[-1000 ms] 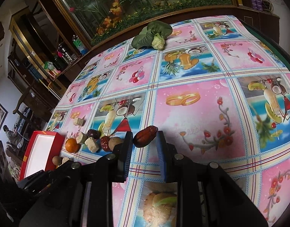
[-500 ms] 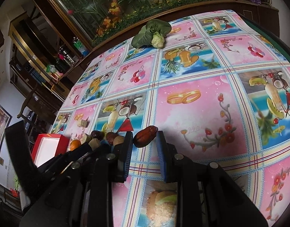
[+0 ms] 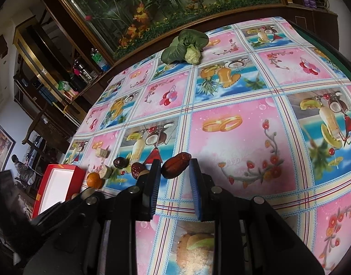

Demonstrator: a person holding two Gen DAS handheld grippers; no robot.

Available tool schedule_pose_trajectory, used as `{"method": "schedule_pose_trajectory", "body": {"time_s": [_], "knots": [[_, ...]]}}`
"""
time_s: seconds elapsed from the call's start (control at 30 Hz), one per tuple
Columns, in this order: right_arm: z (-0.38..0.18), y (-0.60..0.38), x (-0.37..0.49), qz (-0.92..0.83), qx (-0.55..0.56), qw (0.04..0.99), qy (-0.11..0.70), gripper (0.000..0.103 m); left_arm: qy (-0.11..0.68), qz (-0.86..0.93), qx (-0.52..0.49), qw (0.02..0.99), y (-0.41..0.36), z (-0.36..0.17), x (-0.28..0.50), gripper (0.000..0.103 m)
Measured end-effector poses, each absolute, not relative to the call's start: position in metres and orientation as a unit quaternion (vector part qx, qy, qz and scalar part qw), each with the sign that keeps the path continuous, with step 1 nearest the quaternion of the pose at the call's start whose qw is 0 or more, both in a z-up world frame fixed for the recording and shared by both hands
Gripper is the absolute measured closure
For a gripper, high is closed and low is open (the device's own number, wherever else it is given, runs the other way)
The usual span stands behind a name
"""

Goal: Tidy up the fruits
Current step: 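Grasp a beige cube with the left tool while the right tool holds the date, then carry the date and cube into the tray and open both tools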

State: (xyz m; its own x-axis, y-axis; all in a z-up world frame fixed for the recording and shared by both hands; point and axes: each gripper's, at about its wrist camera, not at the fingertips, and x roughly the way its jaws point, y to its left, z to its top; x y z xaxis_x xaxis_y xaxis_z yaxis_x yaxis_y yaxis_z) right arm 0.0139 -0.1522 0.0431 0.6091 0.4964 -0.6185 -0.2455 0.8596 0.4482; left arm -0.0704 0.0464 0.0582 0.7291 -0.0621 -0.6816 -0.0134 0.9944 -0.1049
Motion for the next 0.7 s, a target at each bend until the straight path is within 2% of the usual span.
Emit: {"method": "schedule_pose_trajectory", "body": {"time_s": [0.23,0.47,0.7], "knots": [[0.047,-0.141,0.004,0.226,0.134,0.892,0.367,0.076,0.309,0.07,-0.036,0.948,0.115,0.095,-0.16,0.081],[0.059,-0.096,-0.036,0.285,0.126,0.883,0.351,0.076,0.322,0.154,-0.06,0.932,0.192,0.08,-0.199,0.081],[0.061,0.012,-0.101,0.397,0.078,0.844,0.352,0.076,0.323,0.175,-0.079,0.927,0.22,0.07,-0.21,0.08]]}}
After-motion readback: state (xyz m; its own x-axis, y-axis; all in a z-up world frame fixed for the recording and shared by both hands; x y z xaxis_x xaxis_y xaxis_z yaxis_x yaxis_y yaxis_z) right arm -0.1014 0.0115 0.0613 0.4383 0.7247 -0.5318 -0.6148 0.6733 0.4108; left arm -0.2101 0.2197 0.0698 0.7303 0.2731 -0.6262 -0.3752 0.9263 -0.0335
